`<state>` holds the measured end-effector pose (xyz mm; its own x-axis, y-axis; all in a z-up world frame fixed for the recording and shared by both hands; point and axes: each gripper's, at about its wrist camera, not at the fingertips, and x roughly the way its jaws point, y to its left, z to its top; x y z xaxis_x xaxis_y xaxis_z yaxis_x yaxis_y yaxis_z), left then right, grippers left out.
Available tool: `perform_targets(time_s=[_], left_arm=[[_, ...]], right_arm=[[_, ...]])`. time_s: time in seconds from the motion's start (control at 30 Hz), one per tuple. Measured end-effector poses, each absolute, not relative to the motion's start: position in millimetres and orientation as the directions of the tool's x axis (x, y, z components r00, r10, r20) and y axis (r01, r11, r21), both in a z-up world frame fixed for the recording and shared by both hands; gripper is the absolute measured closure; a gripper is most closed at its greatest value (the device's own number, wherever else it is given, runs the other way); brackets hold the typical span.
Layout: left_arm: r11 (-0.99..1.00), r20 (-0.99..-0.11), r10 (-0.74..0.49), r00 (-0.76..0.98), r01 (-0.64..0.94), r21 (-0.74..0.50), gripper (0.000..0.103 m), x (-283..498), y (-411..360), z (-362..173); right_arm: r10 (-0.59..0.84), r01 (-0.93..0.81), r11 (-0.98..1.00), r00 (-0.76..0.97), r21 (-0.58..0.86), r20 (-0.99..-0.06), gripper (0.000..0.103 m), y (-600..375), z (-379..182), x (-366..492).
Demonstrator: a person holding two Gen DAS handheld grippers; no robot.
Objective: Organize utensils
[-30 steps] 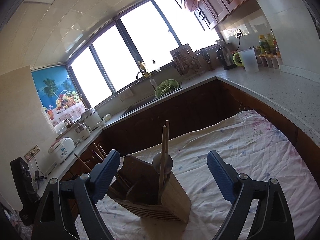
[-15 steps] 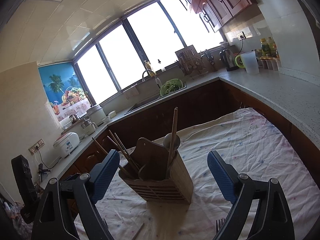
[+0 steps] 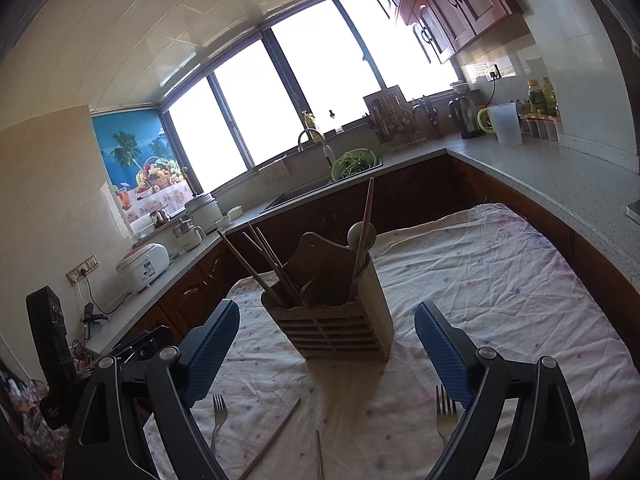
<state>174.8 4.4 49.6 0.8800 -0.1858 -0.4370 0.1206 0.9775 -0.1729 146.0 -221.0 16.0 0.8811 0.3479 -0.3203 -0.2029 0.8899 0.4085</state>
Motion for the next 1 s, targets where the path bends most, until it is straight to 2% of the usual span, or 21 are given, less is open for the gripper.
perform_targets(time_s=[0.57,1.0], left_arm=[[0.976,-0.458,-0.182,0.87,0.102,-0.195,0.011,149,22,38],[0.986,-0.576,-0.152,0.803,0.085,-0.142,0.011,149,13,-10]], right_arm=[[0.331,-0.198,0.91,0.875,0.363,-0.352,0.012,-218,8,114],[0.315,-0.163,0.926,0.831,0.341,-0.459,0.012,-219,-34,112]])
